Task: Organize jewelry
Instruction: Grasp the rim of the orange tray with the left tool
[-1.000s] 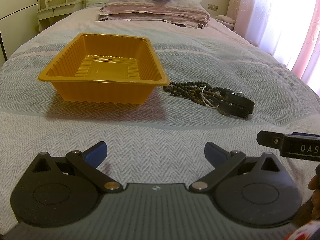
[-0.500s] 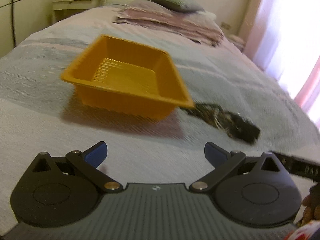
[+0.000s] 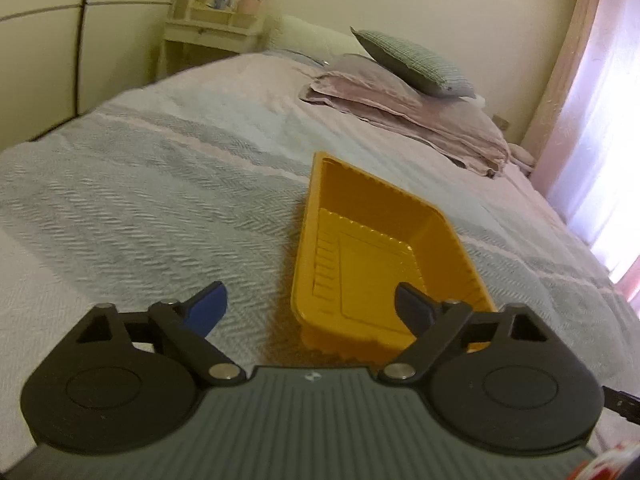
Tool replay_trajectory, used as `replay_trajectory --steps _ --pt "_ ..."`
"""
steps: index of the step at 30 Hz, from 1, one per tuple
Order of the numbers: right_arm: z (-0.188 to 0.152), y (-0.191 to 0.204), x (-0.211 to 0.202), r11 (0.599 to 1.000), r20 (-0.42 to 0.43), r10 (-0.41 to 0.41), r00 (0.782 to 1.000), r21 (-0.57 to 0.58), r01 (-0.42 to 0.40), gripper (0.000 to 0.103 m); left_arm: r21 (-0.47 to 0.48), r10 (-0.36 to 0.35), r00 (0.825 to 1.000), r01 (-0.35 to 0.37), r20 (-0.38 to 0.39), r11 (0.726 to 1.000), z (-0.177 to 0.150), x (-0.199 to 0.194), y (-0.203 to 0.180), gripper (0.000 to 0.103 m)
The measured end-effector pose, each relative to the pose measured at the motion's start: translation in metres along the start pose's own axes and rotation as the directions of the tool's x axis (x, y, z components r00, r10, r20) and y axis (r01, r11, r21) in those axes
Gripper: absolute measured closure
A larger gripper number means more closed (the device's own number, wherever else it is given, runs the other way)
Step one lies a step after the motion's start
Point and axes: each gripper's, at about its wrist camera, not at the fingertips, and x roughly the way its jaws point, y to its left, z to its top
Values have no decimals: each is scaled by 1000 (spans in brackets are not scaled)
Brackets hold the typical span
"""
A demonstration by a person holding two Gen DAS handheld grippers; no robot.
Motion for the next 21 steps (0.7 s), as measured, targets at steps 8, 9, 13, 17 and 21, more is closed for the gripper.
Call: replay_trajectory --steps 8,9,13,17,21 --pt "-1 6 32 1000 -46 -7 999 -13 6 0 13 -43 997 43 -60 999 -3 37 8 57" --pt "-2 7 36 1000 -52 -7 999 -16 6 0 14 -42 997 43 -68 999 -4 40 9 62" --pt "-6 10 48 1000 -73 -5 997 -25 3 0 1 -43 995 43 -93 999 -5 49 9 72" --pt "-6 11 55 1000 -77 -5 997 -27 3 0 4 -41 992 42 -119 999 -6 54 7 77" --pt "-5 11 57 1000 -76 -5 997 -29 3 0 9 -35 991 37 -132 999 -2 57 4 88"
